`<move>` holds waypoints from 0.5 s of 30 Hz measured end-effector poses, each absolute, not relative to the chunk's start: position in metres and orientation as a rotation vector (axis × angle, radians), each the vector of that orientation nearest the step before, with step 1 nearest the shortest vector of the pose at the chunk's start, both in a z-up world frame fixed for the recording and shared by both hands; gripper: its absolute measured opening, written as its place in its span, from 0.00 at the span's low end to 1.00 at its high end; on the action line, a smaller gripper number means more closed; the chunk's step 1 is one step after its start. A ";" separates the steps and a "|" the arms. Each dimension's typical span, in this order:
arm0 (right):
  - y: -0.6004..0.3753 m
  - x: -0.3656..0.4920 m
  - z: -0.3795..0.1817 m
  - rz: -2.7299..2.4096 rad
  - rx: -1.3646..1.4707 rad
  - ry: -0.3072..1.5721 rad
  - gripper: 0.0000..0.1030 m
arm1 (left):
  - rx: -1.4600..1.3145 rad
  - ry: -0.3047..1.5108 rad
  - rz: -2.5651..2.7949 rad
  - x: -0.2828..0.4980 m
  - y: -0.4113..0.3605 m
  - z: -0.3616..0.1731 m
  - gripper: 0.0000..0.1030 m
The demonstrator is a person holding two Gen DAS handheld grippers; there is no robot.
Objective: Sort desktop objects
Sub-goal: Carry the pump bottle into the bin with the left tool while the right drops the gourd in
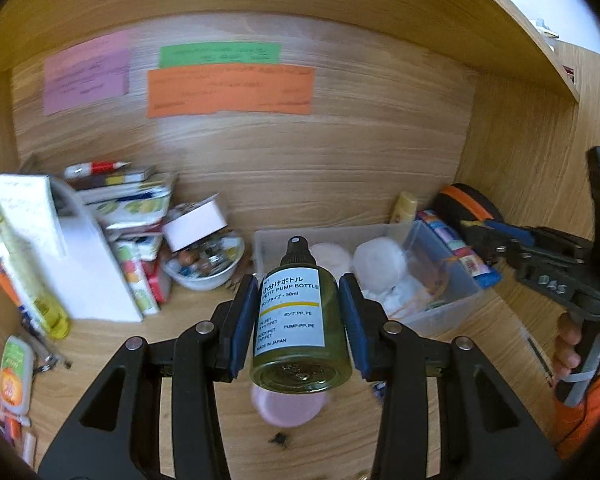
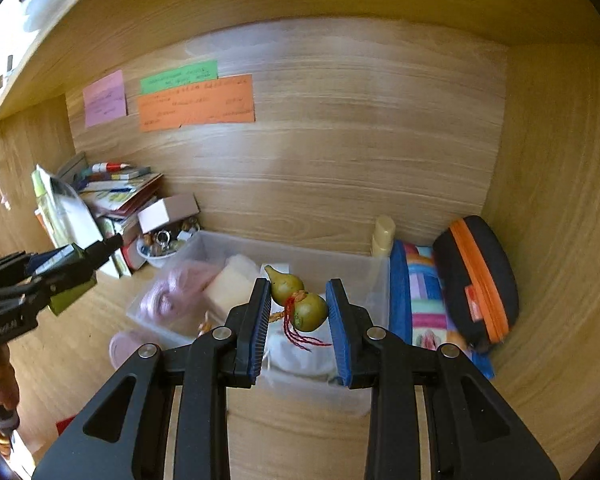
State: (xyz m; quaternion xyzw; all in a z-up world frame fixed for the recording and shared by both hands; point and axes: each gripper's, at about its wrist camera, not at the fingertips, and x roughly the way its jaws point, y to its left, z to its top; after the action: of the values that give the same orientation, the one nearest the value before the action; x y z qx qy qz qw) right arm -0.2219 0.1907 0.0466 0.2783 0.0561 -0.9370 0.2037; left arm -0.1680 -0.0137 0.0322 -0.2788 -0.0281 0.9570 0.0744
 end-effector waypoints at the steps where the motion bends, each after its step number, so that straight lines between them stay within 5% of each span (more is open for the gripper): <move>1: 0.190 -0.227 0.044 -2.614 0.786 0.152 0.25 | -0.837 -0.079 2.865 -0.171 -0.010 0.032 0.40; 15: 0.192 -0.276 -0.018 -2.601 0.999 0.195 0.25 | -0.922 0.010 2.731 -0.231 0.047 0.014 0.40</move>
State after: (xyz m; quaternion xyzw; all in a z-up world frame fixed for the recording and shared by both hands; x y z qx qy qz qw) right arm -0.2761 0.1920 -0.0181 0.3524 0.0686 -0.9171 0.1735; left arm -0.2313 0.0468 0.0144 -0.3170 0.0034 0.9396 0.1292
